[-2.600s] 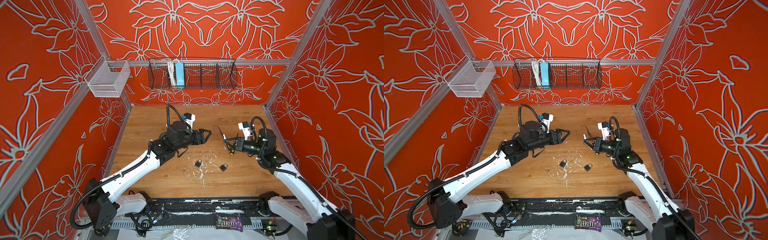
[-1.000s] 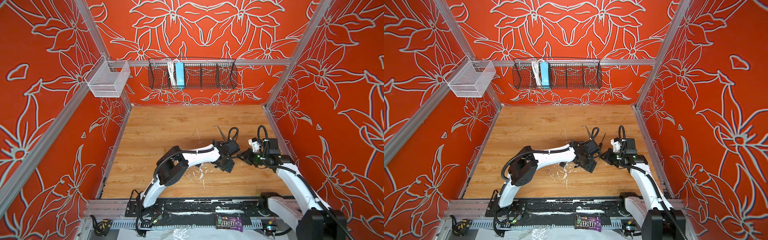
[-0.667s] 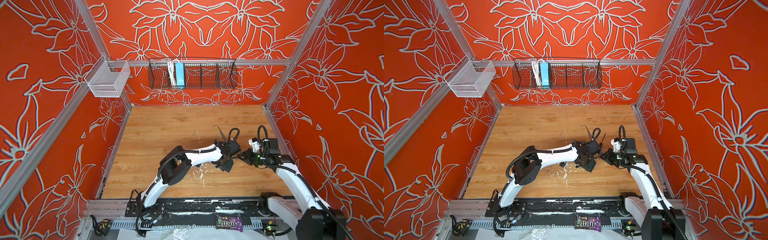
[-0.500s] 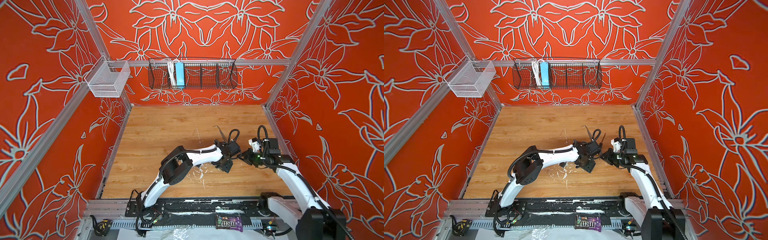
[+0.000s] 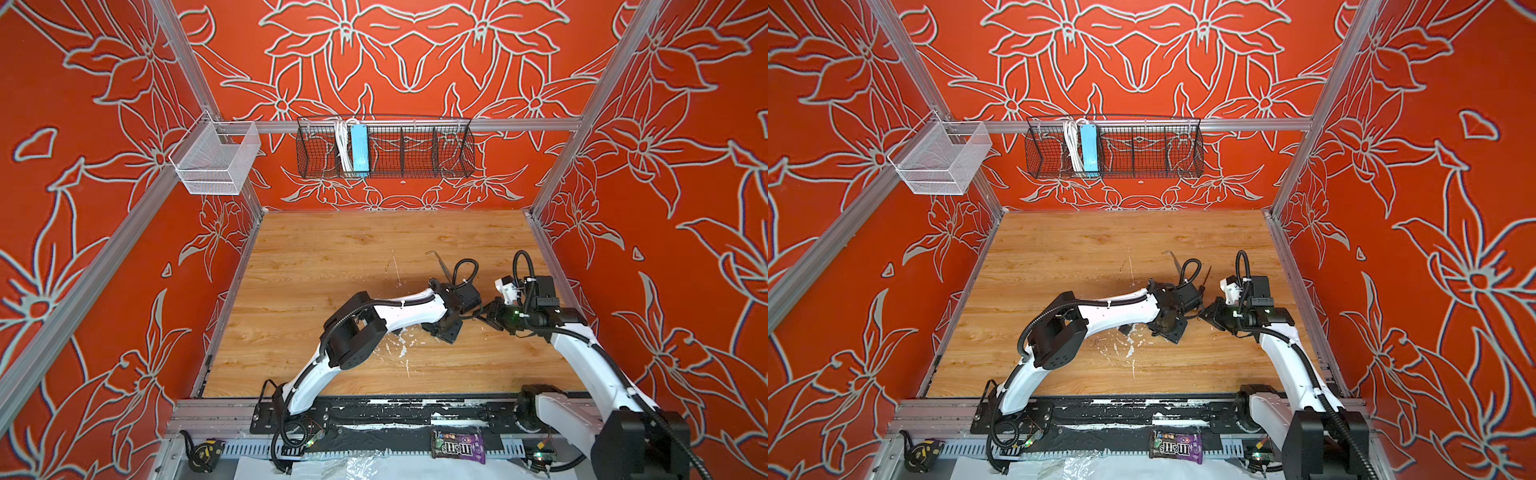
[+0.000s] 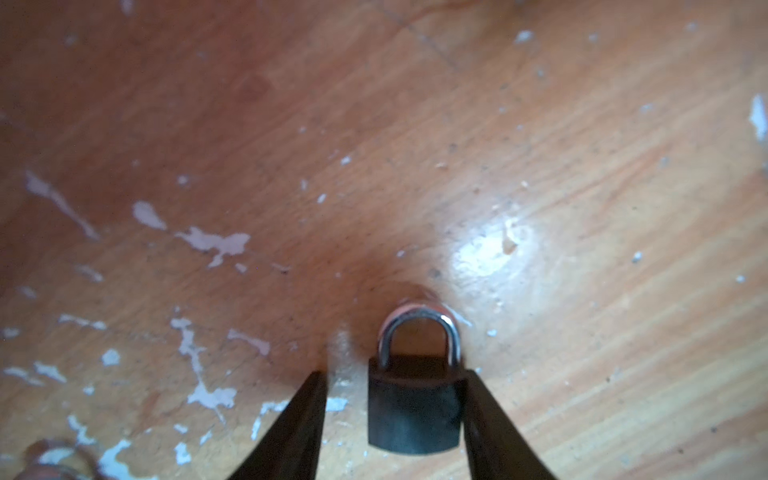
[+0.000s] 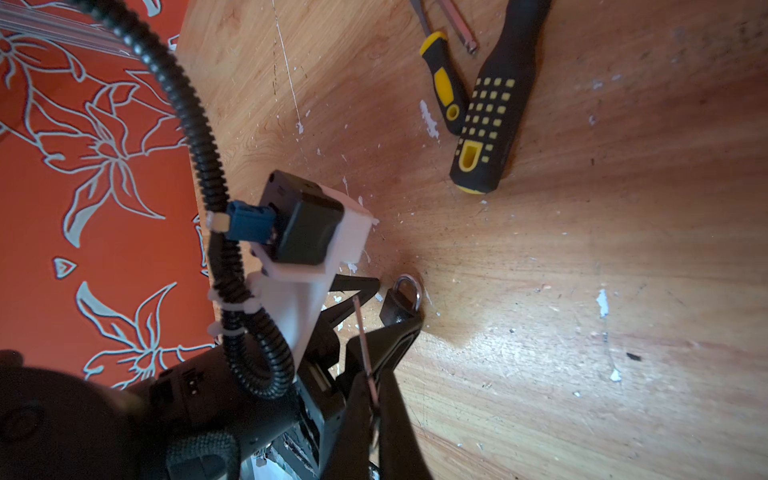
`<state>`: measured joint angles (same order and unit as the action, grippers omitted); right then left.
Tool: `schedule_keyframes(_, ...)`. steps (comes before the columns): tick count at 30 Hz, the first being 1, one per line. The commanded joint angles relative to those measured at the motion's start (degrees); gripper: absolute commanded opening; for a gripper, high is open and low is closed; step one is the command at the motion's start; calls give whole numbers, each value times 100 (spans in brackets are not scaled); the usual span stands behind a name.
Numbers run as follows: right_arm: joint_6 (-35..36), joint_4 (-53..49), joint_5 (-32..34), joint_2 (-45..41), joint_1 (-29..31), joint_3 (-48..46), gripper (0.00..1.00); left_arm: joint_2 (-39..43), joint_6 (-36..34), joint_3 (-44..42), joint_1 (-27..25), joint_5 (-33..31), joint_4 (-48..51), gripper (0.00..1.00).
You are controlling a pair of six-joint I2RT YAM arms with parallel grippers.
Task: Unlock with the key
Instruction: 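Lower the left gripper over the nearer dark padlock and center it between fingers, then close the left gripper on the padlock body, shackle facing up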
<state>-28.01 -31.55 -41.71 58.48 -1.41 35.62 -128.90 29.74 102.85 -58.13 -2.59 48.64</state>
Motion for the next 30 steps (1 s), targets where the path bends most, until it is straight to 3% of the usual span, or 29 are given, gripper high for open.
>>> schedule_keyframes(1,176,-32,-202,115,64,142,0,61,817,-259,146,-138,397,48)
schedule_keyframes(6,147,148,-246,331,243,178,0,505,1673,-940,293,30,47,44)
schedule_keyframes(14,98,324,-288,523,457,179,0,694,2459,-1176,300,102,-117,52)
schedule_keyframes(30,182,297,-442,375,453,-103,0,105,1828,-127,381,-154,788,54)
